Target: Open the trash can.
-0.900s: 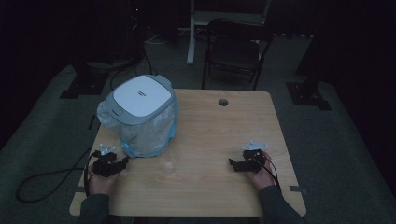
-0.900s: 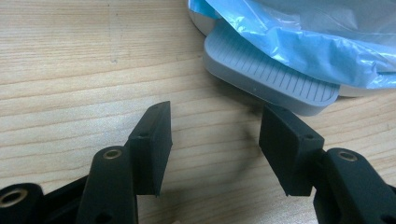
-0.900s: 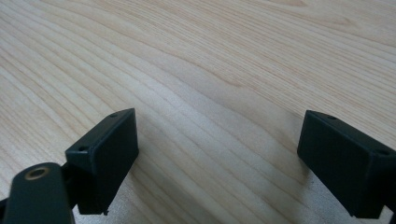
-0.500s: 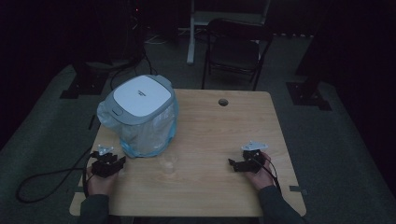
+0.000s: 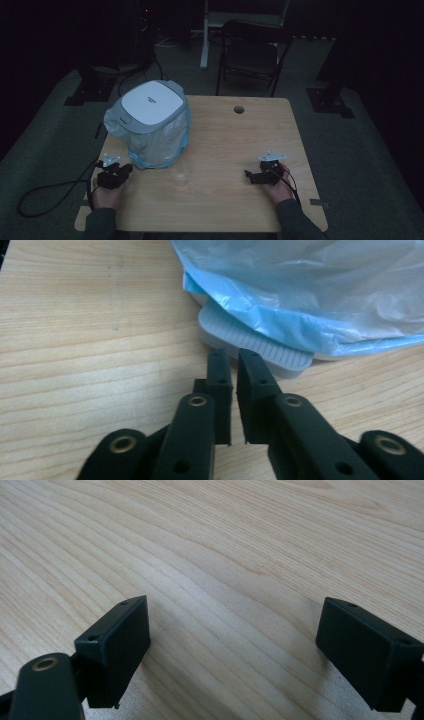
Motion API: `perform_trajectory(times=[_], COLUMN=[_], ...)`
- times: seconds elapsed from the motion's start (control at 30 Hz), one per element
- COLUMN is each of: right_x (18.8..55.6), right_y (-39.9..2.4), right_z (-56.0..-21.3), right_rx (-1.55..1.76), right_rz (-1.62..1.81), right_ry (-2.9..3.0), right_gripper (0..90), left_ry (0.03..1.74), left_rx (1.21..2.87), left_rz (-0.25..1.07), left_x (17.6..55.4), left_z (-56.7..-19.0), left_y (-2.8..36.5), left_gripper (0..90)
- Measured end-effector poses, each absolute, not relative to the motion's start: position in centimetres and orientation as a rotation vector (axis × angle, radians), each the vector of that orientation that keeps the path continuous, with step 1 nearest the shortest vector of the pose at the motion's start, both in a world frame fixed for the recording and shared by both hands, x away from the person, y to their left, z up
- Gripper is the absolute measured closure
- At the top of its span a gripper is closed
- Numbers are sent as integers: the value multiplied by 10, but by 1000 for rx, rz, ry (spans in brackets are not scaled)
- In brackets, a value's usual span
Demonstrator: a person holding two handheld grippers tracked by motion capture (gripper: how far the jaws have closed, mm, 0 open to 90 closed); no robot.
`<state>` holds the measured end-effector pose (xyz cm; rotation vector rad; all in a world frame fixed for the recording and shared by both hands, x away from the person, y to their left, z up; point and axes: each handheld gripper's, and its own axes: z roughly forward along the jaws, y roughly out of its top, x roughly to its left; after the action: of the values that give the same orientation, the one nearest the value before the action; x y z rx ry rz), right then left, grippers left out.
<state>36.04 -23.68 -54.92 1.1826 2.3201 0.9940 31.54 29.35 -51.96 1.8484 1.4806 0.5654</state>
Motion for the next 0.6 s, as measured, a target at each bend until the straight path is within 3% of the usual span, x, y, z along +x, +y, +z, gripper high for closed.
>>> perform_trajectory(times=[0.6], right_x=[360], right_y=[-237], right_z=[-549], right_rx=[1183], right_rz=[994], right_ry=[2320], right_gripper=[132], left_ry=[1433], left_rx=[1849], left_rz=[591], left_x=[329], left_z=[-516], left_y=[288], left_gripper=[900])
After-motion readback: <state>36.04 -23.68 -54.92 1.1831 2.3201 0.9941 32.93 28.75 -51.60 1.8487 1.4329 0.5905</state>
